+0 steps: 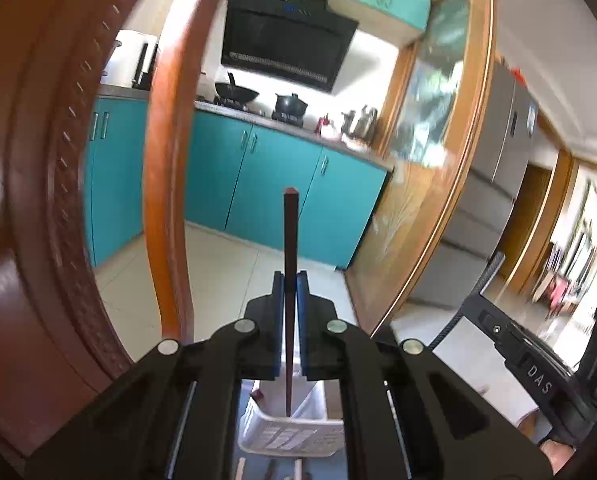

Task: Organize utensils
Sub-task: 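Lift the held chopsticks into the white caddy and open both grippers, then move the right tool to a dark brown chopstick while the left approaches a white one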

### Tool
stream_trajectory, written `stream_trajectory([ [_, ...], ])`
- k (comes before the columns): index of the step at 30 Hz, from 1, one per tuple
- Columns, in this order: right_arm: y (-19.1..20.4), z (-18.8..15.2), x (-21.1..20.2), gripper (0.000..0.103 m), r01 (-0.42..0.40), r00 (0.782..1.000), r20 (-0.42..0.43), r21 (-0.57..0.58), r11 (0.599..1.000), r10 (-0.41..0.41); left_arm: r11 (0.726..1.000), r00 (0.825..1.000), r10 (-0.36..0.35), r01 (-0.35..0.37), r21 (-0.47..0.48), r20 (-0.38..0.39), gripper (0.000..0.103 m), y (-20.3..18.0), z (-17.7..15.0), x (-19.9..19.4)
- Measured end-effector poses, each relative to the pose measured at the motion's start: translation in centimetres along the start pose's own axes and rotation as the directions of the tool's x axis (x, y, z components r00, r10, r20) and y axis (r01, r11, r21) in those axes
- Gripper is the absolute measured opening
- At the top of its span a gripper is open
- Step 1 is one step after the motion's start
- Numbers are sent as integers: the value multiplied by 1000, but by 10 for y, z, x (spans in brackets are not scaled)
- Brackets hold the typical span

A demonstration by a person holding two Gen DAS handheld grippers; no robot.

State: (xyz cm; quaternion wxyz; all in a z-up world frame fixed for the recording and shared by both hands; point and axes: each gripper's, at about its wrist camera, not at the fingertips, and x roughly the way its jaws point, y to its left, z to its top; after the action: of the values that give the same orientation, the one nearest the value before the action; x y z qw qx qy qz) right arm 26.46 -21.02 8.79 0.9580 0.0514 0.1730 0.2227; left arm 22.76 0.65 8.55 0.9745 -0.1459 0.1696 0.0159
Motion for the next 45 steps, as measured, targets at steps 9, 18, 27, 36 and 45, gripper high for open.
stream_trajectory([
  [9, 2, -21, -11, 30, 18, 1000, -5, -16, 1000, -18, 996, 999, 32, -28, 81, -44, 11, -4, -16, 6],
  [18, 20, -30, -107, 45, -68, 990, 117, -91, 994, 78, 983, 993, 115, -117, 140, 23, 28, 19, -60, -68],
  [27, 35, -177, 11, 48, -28, 881, -473, -36, 999, 8, 943, 930, 282, -224, 245, -234, 33, 43, -136, -47],
  [36, 59, -232, 70, 48, 46, 809, -582, -72, 996, -80, 932, 918, 303, -229, 280, -256, 40, 51, -144, -55],
  [45, 55, -230, 74, 26, 59, 812, -582, -9, 998, -53, 941, 899, 295, -215, 261, -323, 42, 60, -158, -48],
])
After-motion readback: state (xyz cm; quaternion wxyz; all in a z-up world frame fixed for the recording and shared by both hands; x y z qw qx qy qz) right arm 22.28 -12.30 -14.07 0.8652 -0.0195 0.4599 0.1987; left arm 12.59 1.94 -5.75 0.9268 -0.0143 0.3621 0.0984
